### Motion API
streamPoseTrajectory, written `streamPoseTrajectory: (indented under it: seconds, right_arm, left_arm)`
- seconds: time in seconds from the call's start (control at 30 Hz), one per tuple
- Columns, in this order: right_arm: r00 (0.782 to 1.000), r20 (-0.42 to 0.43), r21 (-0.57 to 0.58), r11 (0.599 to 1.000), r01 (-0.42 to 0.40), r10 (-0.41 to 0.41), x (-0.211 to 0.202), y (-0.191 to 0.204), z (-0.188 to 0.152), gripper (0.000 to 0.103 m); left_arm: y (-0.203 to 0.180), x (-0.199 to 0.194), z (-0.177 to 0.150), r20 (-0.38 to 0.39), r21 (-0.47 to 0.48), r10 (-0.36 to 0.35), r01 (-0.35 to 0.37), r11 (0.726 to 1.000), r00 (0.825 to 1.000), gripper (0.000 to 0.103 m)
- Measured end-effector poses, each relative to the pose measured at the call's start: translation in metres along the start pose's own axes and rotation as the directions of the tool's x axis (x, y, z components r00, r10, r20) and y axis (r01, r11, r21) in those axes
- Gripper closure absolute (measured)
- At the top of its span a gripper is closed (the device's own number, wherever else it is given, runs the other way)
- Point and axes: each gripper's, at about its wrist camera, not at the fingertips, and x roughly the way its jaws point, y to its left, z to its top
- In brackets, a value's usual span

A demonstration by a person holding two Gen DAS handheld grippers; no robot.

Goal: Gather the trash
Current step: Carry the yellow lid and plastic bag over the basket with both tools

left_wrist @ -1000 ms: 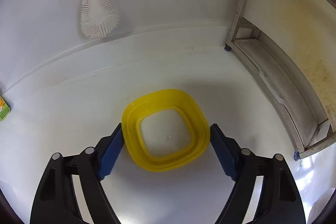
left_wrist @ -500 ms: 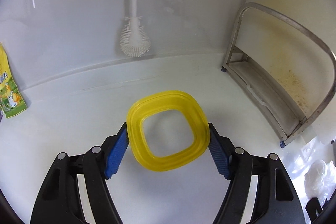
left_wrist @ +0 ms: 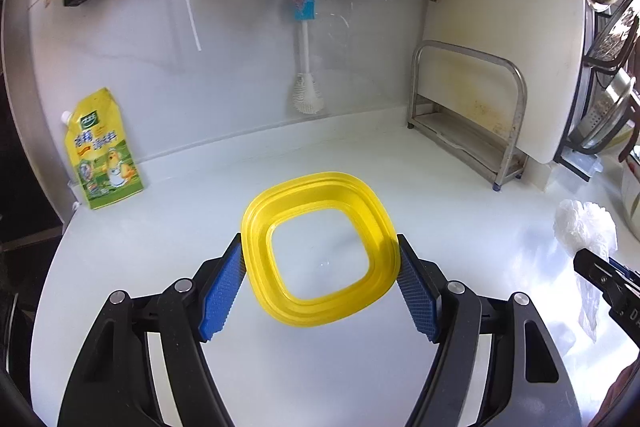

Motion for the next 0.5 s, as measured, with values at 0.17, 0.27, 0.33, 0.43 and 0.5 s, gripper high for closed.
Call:
streamPoseTrajectory:
  seconds: [0.17, 0.27, 0.33, 0.43, 0.5]
  right_arm:
    - [0.999, 0.034, -0.008, 1.0, 0.004, -0.004, -0.059, 0.003, -0.032, 0.07]
    - [0.999, 0.037, 0.01, 1.0, 0.026, -0.026, -0.096, 0.003, -0.062, 0.07]
    - [0.999, 0.037, 0.017, 0.999, 0.036, -0.036, -0.12, 0.003, -0.082, 0.07]
    - [0.999, 0.027, 0.022, 0.999, 0.036, -0.037, -0.153, 0.01, -0.111, 0.07]
    - [0.999, 0.019, 0.027, 0.999, 0.029, -0.029, -0.175, 0.015, -0.132, 0.07]
  left_arm:
    - [0.025, -0.071, -0.032, 0.034, 0.006, 0.005, -0.005, 1.0, 0.999, 0.033]
    - [0.036, -0.11, -0.056, 0.031, 0.023, -0.01, 0.009, 1.0, 0.999, 0.033]
    - [0.039, -0.132, -0.071, 0.018, 0.03, -0.033, 0.032, 0.999, 0.999, 0.033]
    - [0.039, -0.158, -0.092, -0.007, 0.047, -0.066, 0.066, 0.997, 0.998, 0.033]
    - [0.037, -0.176, -0.105, -0.021, 0.057, -0.084, 0.085, 0.995, 0.996, 0.033]
